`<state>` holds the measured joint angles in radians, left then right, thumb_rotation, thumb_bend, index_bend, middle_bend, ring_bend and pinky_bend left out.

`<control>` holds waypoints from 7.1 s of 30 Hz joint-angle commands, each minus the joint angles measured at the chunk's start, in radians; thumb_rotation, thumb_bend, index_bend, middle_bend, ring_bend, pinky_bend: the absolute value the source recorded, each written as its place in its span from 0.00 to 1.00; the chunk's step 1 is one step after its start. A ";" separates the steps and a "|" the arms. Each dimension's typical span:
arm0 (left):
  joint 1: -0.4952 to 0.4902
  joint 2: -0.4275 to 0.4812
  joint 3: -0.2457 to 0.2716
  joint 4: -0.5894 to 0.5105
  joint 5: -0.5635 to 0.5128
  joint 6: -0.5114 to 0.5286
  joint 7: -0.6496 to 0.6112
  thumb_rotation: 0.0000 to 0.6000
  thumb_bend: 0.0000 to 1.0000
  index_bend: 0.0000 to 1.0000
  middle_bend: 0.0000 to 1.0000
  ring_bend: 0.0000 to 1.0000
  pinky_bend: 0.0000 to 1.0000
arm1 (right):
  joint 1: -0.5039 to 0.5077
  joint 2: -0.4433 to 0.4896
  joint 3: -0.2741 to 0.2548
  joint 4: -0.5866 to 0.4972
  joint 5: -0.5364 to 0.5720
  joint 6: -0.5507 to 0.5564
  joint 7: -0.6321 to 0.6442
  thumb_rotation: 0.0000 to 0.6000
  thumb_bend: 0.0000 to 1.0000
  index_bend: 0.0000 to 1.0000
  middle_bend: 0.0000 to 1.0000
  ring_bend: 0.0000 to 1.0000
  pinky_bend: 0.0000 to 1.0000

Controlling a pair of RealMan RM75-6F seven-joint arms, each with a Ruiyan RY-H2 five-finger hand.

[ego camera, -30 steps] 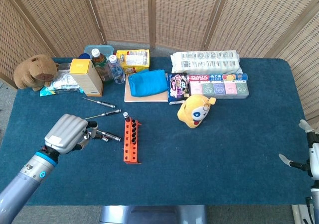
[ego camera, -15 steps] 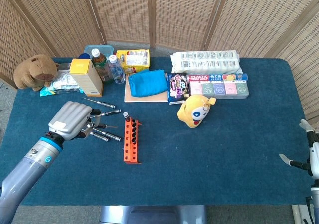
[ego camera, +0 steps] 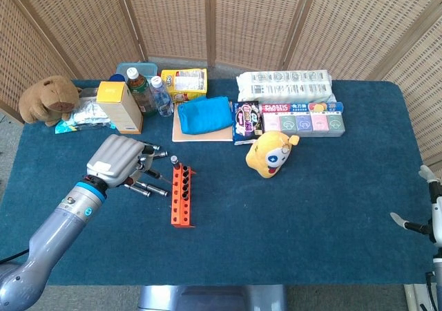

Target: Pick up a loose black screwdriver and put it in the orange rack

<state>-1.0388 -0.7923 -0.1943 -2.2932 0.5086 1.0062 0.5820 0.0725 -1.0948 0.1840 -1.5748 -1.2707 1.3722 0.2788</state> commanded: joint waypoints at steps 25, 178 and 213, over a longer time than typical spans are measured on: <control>-0.073 -0.055 0.023 0.024 -0.100 0.078 0.088 1.00 0.34 0.59 1.00 1.00 0.99 | -0.002 0.005 0.008 0.002 0.015 -0.008 0.006 1.00 0.10 0.01 0.15 0.13 0.07; -0.237 -0.539 0.005 0.365 -0.139 0.235 0.377 1.00 0.31 0.22 1.00 1.00 0.99 | -0.008 0.018 0.031 0.016 0.039 -0.020 0.043 1.00 0.10 0.01 0.16 0.13 0.07; -0.257 -0.552 -0.026 0.359 -0.225 0.234 0.421 1.00 0.31 0.22 1.00 1.00 0.99 | -0.007 0.018 0.032 0.018 0.040 -0.024 0.049 1.00 0.10 0.01 0.16 0.13 0.07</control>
<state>-1.2983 -1.3495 -0.2166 -1.9307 0.2779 1.2361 1.0067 0.0653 -1.0767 0.2164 -1.5566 -1.2309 1.3486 0.3279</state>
